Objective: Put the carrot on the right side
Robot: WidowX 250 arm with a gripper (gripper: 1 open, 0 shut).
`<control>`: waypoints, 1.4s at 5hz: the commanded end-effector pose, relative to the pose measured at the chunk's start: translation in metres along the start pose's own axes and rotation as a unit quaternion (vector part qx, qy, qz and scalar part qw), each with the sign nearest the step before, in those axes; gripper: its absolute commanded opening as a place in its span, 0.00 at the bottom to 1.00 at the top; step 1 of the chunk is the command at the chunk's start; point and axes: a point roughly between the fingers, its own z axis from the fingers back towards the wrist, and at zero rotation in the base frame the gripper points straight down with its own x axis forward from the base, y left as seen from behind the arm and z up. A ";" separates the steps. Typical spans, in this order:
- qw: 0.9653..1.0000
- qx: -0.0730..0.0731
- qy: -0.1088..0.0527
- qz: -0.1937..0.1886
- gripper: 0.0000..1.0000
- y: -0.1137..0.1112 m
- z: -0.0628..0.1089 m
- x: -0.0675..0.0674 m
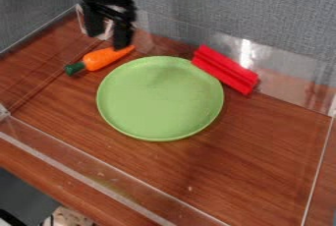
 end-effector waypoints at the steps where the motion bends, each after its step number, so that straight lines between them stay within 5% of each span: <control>1: 0.999 0.020 -0.028 -0.037 1.00 0.029 0.019 0.010; 4: 0.999 0.005 -0.040 -0.031 1.00 0.068 -0.033 0.037; 5: 0.997 0.007 -0.049 -0.052 1.00 0.059 -0.041 0.038; 6: 0.997 0.005 -0.053 -0.057 0.00 0.055 -0.046 0.039; 7: 0.997 0.003 -0.057 -0.050 0.00 0.058 -0.052 0.031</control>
